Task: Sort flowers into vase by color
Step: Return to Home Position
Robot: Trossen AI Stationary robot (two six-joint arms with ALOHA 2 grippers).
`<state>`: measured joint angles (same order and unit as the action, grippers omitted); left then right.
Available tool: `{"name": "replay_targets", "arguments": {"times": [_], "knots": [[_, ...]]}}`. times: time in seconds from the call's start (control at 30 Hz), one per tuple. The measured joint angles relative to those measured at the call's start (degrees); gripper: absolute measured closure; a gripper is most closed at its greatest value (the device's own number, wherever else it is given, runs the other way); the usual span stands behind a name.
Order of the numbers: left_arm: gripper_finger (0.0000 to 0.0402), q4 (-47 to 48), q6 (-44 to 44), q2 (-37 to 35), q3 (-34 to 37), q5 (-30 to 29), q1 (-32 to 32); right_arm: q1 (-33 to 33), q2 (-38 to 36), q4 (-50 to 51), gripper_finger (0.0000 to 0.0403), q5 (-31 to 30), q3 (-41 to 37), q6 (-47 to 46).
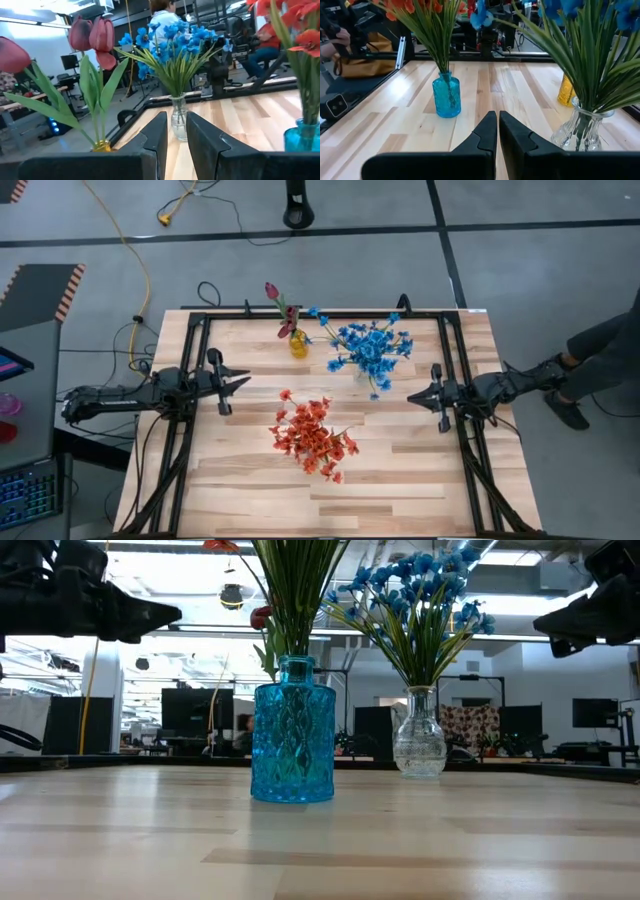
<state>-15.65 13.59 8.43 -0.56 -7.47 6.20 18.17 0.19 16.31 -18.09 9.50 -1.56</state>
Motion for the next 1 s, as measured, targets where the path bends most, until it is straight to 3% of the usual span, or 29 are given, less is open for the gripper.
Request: {"name": "replay_targets", "arguments": {"times": [0.5,1.0], "knots": [[0.0343,-2.13,0.54,-0.02,-0.56,1.18,0.00,0.00,0.00,-0.06,0.0356,-0.04,2.70,0.50],[0.0343,-1.82,0.12,0.02,-0.07,2.34,-0.02,0.00,0.00,-10.46,0.0356,-0.04,-5.66,2.96]]}}
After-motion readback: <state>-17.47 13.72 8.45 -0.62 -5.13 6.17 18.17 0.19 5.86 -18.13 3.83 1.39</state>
